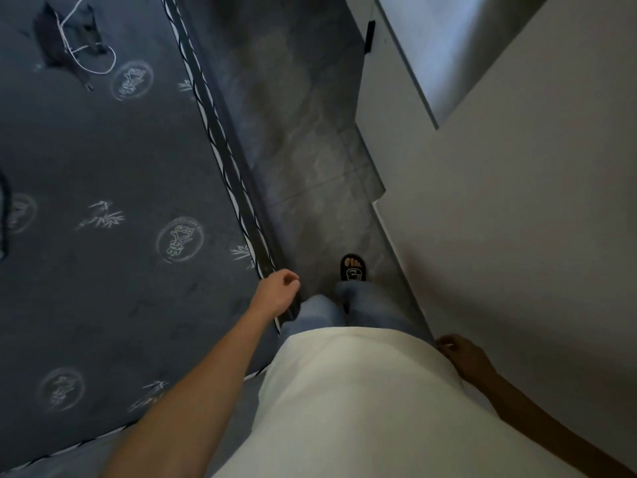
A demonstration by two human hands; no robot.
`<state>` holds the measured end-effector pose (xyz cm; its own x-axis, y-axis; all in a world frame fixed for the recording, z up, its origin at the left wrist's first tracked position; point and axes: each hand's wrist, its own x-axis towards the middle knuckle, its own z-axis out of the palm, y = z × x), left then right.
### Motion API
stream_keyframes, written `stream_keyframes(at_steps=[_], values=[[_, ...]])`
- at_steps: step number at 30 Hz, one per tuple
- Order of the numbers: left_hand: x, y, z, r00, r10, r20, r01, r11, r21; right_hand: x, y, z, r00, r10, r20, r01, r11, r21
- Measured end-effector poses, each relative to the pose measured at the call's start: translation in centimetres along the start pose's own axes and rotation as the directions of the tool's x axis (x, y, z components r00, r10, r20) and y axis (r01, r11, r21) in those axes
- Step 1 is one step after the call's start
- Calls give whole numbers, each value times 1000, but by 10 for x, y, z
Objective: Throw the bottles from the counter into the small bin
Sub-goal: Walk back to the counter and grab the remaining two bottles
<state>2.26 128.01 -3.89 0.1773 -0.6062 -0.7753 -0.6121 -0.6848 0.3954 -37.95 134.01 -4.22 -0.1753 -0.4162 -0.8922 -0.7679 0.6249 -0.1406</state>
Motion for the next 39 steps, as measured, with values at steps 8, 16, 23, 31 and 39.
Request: stream_keyframes(at_steps=[8, 16, 23, 31, 39], values=[[0, -30, -13, 967, -254, 0, 253, 965, -72, 77, -192, -95, 968, -251, -19, 249, 967, -51], [30, -42, -53, 900, -414, 136, 436, 867, -242, 124, -375, -143, 912, -409, -37, 408, 912, -42], [128, 15, -157, 935, -350, 59, 354, 909, -217, 149, -436, -156, 929, -369, -21, 357, 912, -200], [247, 127, -276, 979, -200, -31, 188, 955, -229, 169, -434, -178, 986, -165, 17, 166, 975, -149], [343, 209, -346, 990, -131, -45, 123, 982, -146, 212, -494, -238, 996, -91, 8, 91, 985, -147]])
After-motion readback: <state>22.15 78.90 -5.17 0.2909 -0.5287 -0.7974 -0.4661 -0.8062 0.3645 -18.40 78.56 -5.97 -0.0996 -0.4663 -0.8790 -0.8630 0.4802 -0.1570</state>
